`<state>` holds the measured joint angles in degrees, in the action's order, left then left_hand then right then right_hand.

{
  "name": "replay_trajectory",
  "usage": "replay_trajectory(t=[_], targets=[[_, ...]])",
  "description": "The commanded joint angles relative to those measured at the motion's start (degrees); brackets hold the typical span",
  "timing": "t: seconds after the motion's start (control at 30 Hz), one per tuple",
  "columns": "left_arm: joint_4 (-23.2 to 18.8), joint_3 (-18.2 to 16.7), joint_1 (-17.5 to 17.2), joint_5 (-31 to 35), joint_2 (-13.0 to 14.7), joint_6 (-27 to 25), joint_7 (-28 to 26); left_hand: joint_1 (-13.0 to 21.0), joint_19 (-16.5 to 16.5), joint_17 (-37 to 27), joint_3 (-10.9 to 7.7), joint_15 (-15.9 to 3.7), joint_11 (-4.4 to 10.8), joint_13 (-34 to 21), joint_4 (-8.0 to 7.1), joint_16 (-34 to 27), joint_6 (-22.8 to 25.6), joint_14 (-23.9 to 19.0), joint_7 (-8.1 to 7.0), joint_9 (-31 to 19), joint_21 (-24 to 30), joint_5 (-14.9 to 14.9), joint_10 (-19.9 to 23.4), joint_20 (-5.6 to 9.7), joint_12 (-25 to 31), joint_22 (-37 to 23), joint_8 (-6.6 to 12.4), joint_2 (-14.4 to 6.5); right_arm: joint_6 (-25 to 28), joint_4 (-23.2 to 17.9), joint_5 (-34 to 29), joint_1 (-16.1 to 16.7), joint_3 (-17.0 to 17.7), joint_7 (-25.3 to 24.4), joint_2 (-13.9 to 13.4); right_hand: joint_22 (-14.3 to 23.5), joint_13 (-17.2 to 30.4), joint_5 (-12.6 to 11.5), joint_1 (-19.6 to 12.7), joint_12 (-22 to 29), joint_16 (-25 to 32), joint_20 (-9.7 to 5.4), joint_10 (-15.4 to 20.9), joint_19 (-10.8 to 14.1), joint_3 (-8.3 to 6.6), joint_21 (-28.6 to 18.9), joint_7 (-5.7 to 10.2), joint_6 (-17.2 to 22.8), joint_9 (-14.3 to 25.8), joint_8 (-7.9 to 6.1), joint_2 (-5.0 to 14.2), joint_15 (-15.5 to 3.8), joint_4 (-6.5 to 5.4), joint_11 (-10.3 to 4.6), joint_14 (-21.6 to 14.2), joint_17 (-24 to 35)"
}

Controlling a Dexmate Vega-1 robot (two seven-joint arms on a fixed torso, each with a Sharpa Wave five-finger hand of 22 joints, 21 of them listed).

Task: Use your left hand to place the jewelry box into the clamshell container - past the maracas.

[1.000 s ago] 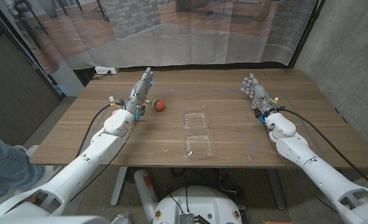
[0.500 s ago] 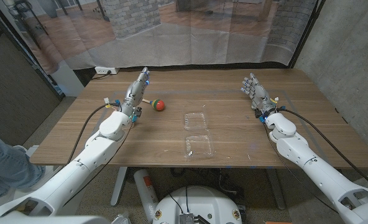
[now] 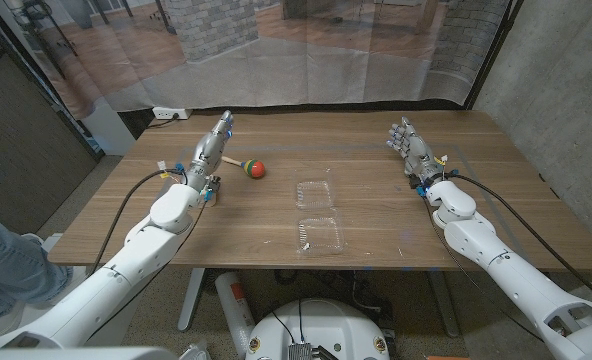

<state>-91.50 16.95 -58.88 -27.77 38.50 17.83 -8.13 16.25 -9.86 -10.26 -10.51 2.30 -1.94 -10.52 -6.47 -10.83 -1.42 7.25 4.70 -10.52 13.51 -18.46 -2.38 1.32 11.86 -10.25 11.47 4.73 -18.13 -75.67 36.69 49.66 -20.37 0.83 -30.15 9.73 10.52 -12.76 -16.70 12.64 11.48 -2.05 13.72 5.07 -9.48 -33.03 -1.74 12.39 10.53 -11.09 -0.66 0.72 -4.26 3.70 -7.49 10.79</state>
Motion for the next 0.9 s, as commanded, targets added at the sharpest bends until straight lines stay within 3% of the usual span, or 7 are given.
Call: replay_trajectory(t=[0.03, 0.9], targets=[[-2.89, -1.36, -2.83, 0.76, 1.84, -1.50, -1.23, 0.43, -0.07, -0.20, 0.00, 0.03, 0.05, -0.20, 0.20, -0.34, 0.47, -0.32, 0.28, -0.15, -0.17, -0.24, -0.08, -0.13, 0.34, -0.18, 0.42, -0.42, 0.42, -0.54, 0.01, 0.37, -0.13, -0.04, -0.15, 0.26, 0.18, -0.11, -0.06, 0.07, 0.06, -0.40, 0.70, 0.60, -0.06, 0.28, 0.12, 0.13, 0.27, -0.14, 0.47, -0.02, 0.23, 0.04, -0.74, 0.12], [-9.36, -5.65, -10.46, 5.15, 4.70, -2.41, -6.83, 0.76, 0.06, -0.19, 0.16, 0.05, 0.26, -0.21, 0.38, -0.28, 0.72, -0.56, 0.19, -0.16, -0.42, -0.29, 0.18, -0.16, 0.30, -0.19, 0.36, -0.62, -1.23, 0.61, 0.67, 0.89, 0.11, 1.17, 0.31, 0.29, 0.19, -0.09, -0.03, 0.04, 0.04, -0.39, 0.83, 0.88, 0.05, 0.96, 0.15, 0.23, 0.28, -0.16, 0.61, 0.02, 0.38, -0.06, -0.95, 0.11]])
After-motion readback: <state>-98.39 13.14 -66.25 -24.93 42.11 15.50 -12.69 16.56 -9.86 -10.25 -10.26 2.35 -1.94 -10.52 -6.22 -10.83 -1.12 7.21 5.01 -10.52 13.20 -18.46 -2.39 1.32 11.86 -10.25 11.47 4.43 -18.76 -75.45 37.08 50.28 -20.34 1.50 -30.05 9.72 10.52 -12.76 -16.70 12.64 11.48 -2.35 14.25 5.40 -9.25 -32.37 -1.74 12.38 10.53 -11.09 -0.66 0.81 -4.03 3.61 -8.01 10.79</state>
